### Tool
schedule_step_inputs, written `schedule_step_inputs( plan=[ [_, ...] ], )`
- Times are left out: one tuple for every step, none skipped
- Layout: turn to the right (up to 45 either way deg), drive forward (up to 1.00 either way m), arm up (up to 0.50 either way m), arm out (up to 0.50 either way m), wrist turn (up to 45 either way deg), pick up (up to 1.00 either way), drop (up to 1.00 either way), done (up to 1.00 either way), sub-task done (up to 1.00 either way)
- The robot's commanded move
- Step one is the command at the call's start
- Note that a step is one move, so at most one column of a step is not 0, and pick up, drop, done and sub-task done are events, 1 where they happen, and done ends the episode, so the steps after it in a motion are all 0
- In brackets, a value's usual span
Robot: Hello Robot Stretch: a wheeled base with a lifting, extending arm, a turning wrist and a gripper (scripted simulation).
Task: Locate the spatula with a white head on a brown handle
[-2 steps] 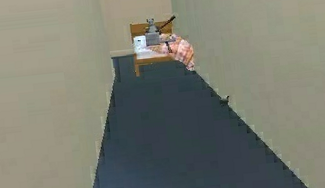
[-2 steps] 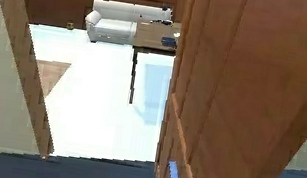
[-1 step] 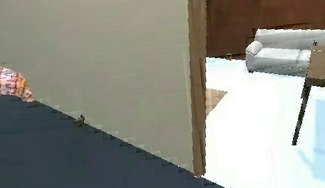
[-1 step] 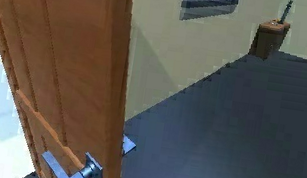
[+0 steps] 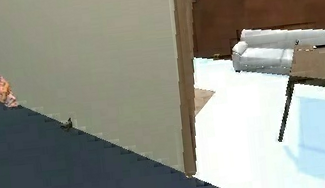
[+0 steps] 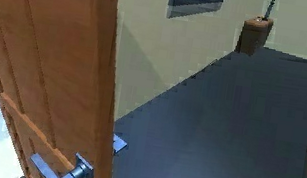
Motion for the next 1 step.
schedule_step_inputs(
  plan=[
    [0.0,0.35,0.00,0.00,0.0,0.00,0.00,0.00,0.00]
  ],
)
